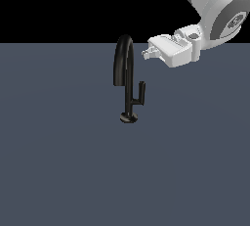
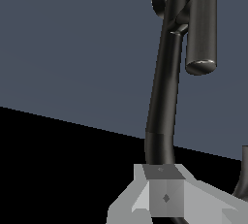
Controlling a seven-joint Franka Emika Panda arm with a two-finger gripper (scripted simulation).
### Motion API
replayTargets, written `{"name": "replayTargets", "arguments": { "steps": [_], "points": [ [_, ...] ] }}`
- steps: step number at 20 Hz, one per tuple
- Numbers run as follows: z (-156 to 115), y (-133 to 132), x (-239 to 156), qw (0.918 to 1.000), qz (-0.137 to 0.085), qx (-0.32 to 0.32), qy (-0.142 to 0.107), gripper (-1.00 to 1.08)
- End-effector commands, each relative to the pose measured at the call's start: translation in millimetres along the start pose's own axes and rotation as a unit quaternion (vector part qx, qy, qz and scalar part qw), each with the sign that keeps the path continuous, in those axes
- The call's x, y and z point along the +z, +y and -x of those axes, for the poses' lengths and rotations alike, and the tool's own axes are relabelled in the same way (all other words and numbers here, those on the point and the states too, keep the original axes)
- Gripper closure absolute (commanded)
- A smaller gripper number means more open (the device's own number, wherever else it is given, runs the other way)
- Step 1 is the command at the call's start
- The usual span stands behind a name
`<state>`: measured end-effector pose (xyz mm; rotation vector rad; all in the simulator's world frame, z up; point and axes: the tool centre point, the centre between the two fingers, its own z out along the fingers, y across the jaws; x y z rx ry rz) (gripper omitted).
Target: Turn on the faucet by rotating a designated handle.
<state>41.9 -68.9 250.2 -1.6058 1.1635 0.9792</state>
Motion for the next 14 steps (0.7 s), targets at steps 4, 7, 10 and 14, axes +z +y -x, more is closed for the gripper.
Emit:
{"name": "replayTargets", "arguments": {
  "steps": [4,7,10,14],
  "points": [
    [-46,-2,7,0.9947,-0.062,0.061,-0.055,1.08],
    [-65,-1,12,0.9890,-0.089,0.088,-0.079,1.08],
    [-81,1,18,0.9830,-0.111,0.109,-0.098,1.08],
    [-96,2,24,0.9757,-0.132,0.130,-0.117,1.08]
  ]
}}
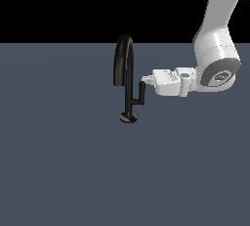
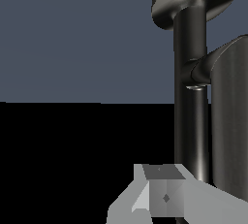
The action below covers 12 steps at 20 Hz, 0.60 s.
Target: Turn on the faucet by rotating a designated handle.
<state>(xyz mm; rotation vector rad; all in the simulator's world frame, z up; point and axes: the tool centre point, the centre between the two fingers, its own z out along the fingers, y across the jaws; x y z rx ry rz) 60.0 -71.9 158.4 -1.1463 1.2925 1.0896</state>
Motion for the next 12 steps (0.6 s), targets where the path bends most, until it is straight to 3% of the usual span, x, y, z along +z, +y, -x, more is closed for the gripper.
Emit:
{"name": "replayTargets", "arguments": {
  "steps": [1,12],
  "points": [
    [-8.4,-0.9,1.6,0.9998,-0.012,0.011,-0.011,1.08],
    [-16.4,-0.9,3.9,0.9993,-0.023,0.022,-0.020,1.08]
  ]
}}
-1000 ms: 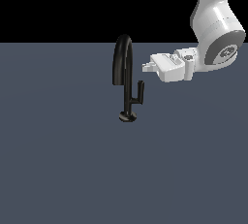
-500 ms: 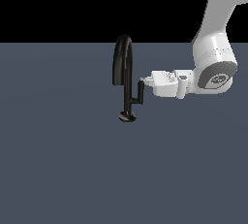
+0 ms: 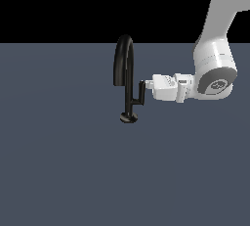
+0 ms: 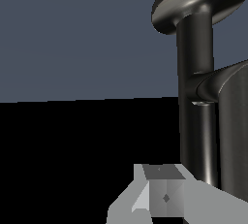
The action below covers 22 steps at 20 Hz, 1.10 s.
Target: Turn on the faucet by rotating a designated handle.
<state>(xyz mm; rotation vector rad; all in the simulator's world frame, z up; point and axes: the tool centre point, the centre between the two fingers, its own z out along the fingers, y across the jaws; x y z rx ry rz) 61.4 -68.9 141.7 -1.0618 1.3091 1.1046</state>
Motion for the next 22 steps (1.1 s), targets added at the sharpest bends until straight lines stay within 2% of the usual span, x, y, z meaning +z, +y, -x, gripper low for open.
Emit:
{"name": "replayTargets", "arguments": {
  "steps": [1,18,20,22],
  "points": [
    [1,3,0,1.0000,0.000,0.000,0.000,1.08],
    [16,48,1,1.0000,0.000,0.000,0.000,1.08],
    [16,43,0,1.0000,-0.002,-0.003,0.001,1.08],
    [13,50,0,1.0000,-0.002,-0.003,0.001,1.08]
  ]
}}
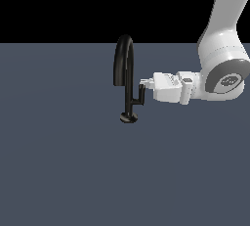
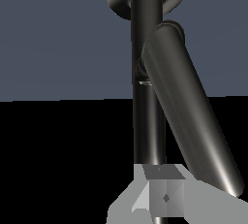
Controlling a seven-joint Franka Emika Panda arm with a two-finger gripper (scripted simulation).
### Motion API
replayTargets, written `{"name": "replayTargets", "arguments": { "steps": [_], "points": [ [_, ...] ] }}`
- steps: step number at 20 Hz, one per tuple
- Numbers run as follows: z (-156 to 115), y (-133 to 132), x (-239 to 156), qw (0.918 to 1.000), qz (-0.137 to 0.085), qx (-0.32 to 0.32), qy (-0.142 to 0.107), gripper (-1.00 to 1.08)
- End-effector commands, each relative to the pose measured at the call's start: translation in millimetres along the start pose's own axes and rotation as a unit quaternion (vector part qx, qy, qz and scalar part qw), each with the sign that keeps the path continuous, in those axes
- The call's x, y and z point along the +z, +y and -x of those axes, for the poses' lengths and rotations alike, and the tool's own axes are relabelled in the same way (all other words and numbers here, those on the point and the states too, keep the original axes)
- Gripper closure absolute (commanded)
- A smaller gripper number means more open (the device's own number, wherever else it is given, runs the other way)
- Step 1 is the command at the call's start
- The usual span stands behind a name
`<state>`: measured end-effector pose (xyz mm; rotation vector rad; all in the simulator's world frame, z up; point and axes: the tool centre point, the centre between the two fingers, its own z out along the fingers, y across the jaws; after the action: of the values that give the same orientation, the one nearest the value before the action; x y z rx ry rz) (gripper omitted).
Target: Turn on the faucet by rotating a designated handle.
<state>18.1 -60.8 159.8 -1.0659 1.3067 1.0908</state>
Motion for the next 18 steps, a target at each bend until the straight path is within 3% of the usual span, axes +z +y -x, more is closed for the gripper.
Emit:
{"name": "replayTargets", "arguments": {
  "steps": [1,13,15,18],
  "points": [
    [-5,9,0,1.0000,0.001,0.003,-0.001,1.08],
    [-23,55,0,1.0000,0.003,0.005,-0.002,1.08],
    [-12,44,0,1.0000,0.001,-0.007,-0.001,1.08],
    [-31,53,0,1.0000,0.002,-0.004,-0.001,1.08]
  ]
}}
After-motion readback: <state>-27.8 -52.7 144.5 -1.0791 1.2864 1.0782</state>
